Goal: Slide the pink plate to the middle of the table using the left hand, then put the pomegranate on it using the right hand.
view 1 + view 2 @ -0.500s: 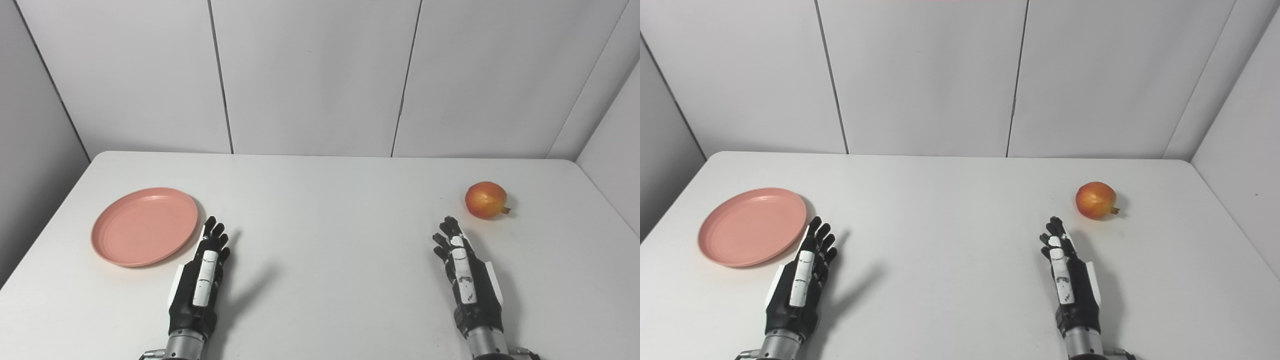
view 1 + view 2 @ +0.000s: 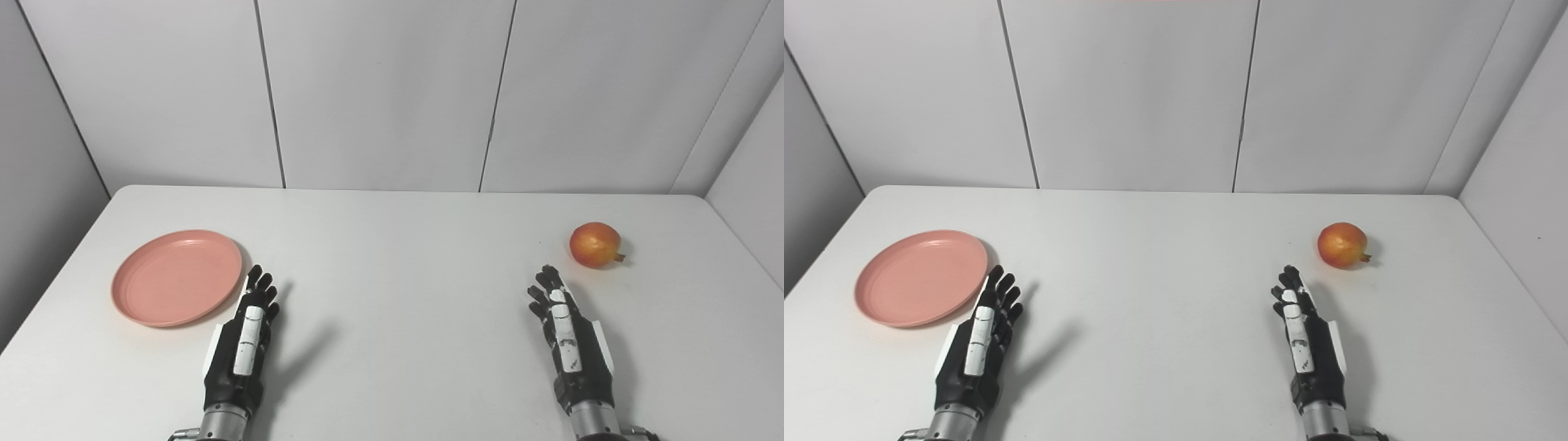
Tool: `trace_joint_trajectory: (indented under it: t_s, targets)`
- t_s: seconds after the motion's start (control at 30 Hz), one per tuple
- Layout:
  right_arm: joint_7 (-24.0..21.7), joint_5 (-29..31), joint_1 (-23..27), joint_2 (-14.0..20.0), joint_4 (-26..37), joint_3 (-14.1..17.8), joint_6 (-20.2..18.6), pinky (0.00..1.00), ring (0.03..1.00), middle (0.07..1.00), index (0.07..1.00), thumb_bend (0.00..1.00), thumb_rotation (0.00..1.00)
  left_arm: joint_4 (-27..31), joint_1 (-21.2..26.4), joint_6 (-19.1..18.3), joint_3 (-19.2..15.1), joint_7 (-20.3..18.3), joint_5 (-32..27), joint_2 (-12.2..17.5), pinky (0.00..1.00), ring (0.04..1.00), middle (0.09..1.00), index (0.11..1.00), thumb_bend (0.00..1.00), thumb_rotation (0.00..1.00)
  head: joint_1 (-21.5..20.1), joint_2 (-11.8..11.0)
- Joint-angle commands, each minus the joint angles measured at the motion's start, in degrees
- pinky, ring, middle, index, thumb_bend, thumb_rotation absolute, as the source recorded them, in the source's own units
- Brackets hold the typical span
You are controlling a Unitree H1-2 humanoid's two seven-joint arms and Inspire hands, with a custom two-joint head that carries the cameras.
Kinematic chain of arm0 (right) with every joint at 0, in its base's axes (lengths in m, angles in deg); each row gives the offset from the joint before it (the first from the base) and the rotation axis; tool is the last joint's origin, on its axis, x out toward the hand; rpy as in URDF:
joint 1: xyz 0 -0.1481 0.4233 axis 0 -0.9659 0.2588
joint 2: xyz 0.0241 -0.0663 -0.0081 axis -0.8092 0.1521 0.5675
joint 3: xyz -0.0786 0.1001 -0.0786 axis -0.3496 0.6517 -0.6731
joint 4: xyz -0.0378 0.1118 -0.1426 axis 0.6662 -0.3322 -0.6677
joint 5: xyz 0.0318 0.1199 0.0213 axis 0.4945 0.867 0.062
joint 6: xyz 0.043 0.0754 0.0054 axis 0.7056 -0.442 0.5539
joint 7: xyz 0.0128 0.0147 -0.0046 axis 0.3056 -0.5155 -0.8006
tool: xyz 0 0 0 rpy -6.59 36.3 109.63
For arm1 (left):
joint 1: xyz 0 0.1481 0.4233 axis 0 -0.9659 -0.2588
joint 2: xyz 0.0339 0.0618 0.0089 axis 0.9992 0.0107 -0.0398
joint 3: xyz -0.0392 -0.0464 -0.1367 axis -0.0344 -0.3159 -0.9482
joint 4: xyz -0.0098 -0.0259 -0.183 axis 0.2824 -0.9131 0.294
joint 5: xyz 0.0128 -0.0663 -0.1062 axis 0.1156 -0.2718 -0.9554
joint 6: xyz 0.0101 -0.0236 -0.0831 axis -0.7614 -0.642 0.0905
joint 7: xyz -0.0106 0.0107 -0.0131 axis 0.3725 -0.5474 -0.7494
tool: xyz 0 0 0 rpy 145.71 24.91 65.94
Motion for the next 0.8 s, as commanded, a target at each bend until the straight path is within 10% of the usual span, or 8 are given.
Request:
trace_joint_trajectory:
  t_s: [0.0, 0.77]
  targets:
    - [-0.4, 0.4, 0.7, -0.5, 1.4, -0.3, 0.4, 0.94, 0.915, 0.941, 0.931, 0.82, 0.93, 1.4, -1.3, 1.1, 0.2, -0.2, 0.6, 0.5, 1.0, 1.0, 1.0, 1.0, 0.72, 0.89, 0.1, -0.1]
    - [-0.4, 0.3, 0.8, -0.5, 1.3, -0.3, 0.2, 0.93, 0.911, 0.941, 0.933, 0.81, 0.92, 1.1, -1.4, 0.7, 0.0, -0.3, 0.6, 0.4, 1.0, 1.0, 1.0, 1.0, 0.72, 0.89, -0.1, -0.1]
